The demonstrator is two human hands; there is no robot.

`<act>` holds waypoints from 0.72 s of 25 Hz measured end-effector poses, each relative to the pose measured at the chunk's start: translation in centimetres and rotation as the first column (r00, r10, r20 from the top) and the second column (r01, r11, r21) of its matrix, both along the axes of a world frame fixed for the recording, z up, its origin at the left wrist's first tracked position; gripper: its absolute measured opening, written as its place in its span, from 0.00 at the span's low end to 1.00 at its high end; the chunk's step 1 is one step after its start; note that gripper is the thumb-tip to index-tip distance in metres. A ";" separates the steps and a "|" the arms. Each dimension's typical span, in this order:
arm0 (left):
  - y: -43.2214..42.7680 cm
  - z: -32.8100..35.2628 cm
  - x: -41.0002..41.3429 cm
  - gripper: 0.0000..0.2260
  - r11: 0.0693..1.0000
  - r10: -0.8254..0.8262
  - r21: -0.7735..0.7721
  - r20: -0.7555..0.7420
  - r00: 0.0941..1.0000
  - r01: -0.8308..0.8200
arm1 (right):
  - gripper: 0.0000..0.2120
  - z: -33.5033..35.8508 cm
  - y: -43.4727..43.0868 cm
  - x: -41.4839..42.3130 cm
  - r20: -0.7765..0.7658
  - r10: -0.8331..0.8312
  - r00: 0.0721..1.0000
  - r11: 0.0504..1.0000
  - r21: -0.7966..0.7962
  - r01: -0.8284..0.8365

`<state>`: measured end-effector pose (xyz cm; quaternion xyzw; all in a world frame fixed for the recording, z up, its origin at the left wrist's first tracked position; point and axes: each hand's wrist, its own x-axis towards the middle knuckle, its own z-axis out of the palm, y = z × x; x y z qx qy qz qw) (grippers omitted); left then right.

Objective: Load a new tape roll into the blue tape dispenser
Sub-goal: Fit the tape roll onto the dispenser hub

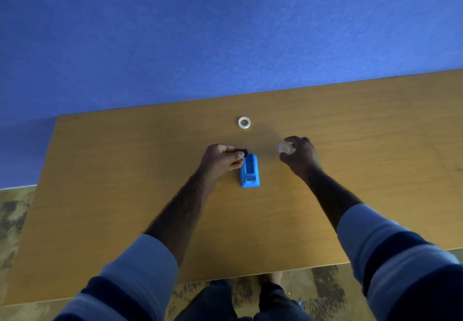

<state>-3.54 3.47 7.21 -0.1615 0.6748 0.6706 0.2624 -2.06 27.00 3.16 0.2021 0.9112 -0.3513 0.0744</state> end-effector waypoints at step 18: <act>-0.4 0.4 -0.8 0.10 0.999 -0.035 0.004 -0.020 0.999 0.035 | 0.19 5.6 -5.8 1.1 -0.150 0.118 0.982 0.746 -0.639 -0.187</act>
